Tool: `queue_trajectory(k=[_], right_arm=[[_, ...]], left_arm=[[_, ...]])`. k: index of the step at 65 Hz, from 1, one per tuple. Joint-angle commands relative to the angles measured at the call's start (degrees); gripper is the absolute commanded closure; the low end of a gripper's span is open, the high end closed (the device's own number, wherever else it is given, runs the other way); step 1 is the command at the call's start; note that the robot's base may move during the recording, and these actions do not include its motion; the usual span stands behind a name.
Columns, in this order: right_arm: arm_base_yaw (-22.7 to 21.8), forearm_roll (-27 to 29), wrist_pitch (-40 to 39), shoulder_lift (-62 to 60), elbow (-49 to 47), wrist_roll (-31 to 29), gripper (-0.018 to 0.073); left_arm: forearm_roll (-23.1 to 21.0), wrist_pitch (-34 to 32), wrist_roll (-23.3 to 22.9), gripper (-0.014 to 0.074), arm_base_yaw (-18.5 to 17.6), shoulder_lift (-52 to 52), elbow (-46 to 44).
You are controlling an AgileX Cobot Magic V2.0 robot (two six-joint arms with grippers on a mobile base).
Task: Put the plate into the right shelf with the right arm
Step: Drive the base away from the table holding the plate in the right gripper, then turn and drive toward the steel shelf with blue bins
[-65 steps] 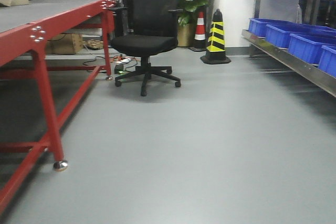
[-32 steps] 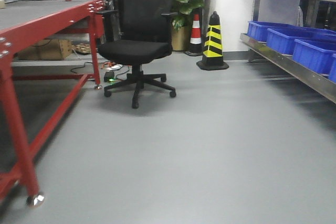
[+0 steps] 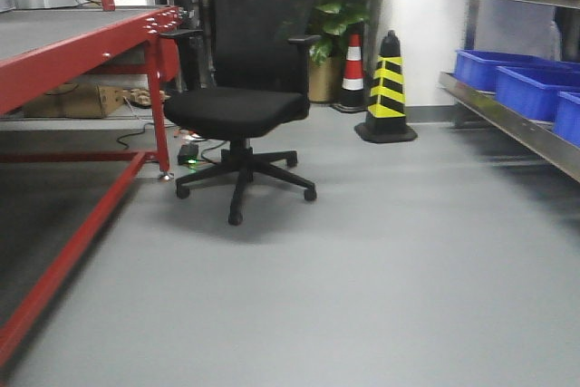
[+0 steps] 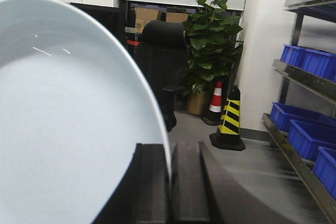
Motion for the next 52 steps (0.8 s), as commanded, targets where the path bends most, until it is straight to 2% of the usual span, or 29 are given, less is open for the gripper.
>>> queue_trajectory(k=[1, 52], right_arm=[[-0.2, -0.2, -5.7, 1.0, -1.8, -0.2, 0.0505], [-0.2, -0.2, -5.7, 1.0, -1.8, -0.2, 0.0505]], left_arm=[[-0.1, -4.8, -0.1, 0.0643, -0.1, -0.4, 0.5], [-0.1, -4.8, -0.1, 0.0643, -0.1, -0.6, 0.5]])
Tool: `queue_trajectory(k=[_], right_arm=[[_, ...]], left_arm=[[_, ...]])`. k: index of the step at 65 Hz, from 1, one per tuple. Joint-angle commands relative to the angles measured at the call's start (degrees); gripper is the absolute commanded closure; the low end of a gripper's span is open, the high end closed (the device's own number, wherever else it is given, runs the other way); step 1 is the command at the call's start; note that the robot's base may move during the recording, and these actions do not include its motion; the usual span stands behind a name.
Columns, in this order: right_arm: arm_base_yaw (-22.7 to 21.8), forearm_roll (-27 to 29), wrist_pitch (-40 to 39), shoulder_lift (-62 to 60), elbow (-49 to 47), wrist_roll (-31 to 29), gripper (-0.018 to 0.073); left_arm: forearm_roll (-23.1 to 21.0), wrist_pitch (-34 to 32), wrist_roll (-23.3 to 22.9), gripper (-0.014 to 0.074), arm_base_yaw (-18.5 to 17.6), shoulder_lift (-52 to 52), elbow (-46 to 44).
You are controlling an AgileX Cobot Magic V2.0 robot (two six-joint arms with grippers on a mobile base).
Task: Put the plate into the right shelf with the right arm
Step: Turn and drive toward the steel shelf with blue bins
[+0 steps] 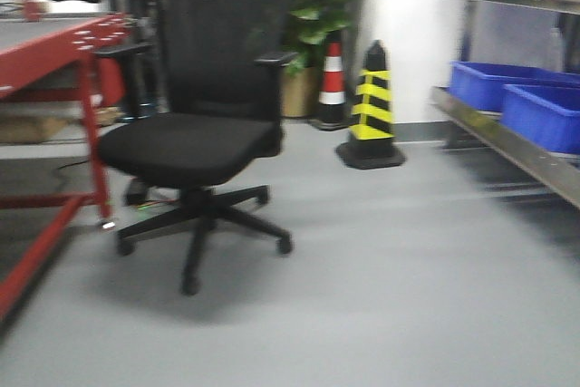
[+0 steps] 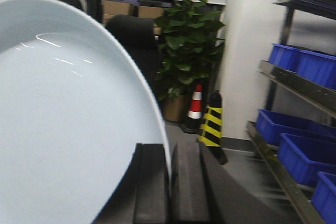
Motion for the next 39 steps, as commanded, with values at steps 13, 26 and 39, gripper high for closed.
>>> queue_trajectory(k=[13, 26, 39], right_arm=[[-0.2, -0.2, -5.7, 1.0, -1.8, -0.2, 0.0505], [-0.2, -0.2, -5.7, 1.0, -1.8, -0.2, 0.0505], [-0.2, -0.2, -5.7, 1.0, -1.8, -0.2, 0.0505]], left_arm=[[-0.1, -4.7, -0.1, 0.0643, -0.1, -0.6, 0.5], [-0.1, -4.7, -0.1, 0.0643, -0.1, -0.6, 0.5], [-0.1, -4.7, -0.1, 0.0643, -0.1, -0.6, 0.5]])
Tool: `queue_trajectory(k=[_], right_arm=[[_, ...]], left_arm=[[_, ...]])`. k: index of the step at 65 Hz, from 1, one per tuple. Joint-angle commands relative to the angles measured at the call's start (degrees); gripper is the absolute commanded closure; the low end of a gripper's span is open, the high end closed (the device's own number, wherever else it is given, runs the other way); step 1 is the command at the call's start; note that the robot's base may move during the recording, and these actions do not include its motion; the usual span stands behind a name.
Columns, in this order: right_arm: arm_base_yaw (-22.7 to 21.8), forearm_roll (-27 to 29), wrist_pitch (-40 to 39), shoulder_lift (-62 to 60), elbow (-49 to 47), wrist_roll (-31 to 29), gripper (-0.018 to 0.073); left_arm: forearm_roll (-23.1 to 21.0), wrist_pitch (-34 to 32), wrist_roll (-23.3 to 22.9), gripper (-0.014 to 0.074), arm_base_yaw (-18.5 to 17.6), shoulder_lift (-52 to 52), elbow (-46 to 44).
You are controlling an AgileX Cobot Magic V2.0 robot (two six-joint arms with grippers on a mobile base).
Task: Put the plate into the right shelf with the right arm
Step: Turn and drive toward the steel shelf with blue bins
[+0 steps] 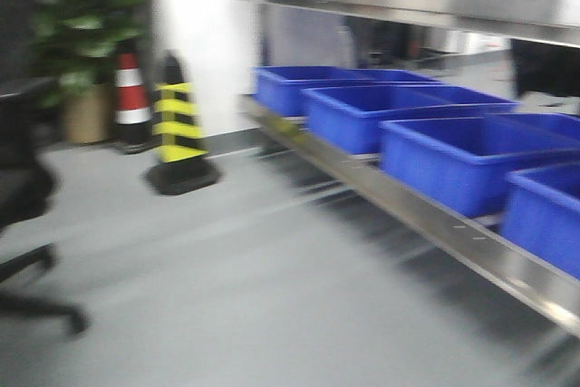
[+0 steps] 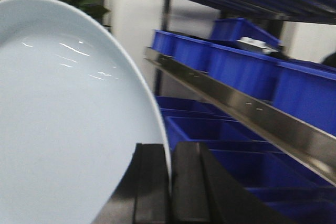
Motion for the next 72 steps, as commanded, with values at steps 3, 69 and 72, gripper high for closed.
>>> queue_trajectory(k=[3, 69, 72], right_arm=[[-0.2, -0.2, -5.7, 1.0, -1.8, -0.2, 0.0505], [-0.2, -0.2, -5.7, 1.0, -1.8, -0.2, 0.0505], [-0.2, -0.2, -5.7, 1.0, -1.8, -0.2, 0.0505]], left_arm=[[-0.1, -4.7, -0.1, 0.0643, -0.1, -0.6, 0.5], [-0.1, -4.7, -0.1, 0.0643, 0.1, -0.6, 0.5], [-0.1, -4.7, -0.1, 0.0643, 0.1, -0.6, 0.5]])
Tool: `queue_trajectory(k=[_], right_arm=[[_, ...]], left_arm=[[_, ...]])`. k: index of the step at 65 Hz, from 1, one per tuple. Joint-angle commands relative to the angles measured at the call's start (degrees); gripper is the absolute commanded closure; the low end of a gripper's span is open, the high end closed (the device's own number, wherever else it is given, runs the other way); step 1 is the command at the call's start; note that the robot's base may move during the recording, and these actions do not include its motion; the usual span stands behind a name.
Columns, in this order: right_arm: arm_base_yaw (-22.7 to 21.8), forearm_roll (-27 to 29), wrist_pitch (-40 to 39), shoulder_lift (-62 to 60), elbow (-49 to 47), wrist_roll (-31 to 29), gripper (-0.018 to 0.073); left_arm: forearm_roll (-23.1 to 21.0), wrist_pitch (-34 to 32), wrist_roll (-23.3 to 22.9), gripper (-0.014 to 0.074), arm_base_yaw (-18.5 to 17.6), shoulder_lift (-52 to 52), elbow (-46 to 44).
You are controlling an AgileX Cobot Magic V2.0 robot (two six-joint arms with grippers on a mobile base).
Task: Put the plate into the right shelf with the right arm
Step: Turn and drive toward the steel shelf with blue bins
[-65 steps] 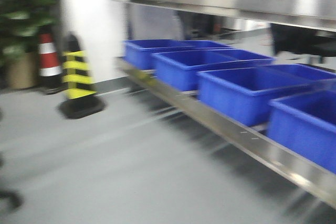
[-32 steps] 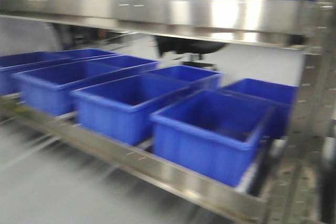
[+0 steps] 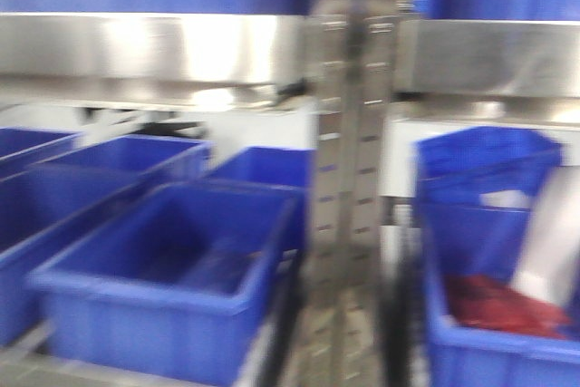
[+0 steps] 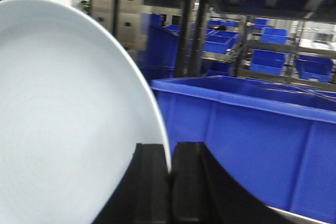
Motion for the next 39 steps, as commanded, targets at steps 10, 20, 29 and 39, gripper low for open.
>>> queue_trajectory(k=[10, 20, 29, 39], right_arm=[[-0.2, -0.2, -5.7, 1.0, -1.8, -0.2, 0.0505], [-0.2, -0.2, -5.7, 1.0, -1.8, -0.2, 0.0505], [-0.2, -0.2, -5.7, 1.0, -1.8, -0.2, 0.0505], [-0.2, -0.2, -5.7, 1.0, -1.8, -0.2, 0.0505]], left_arm=[[-0.1, -4.7, -0.1, 0.0643, 0.1, -0.6, 0.5], [-0.1, -4.7, -0.1, 0.0643, 0.1, -0.6, 0.5], [-0.1, -4.7, -0.1, 0.0643, 0.1, -0.6, 0.5], [-0.1, -4.7, -0.1, 0.0643, 0.1, -0.6, 0.5]])
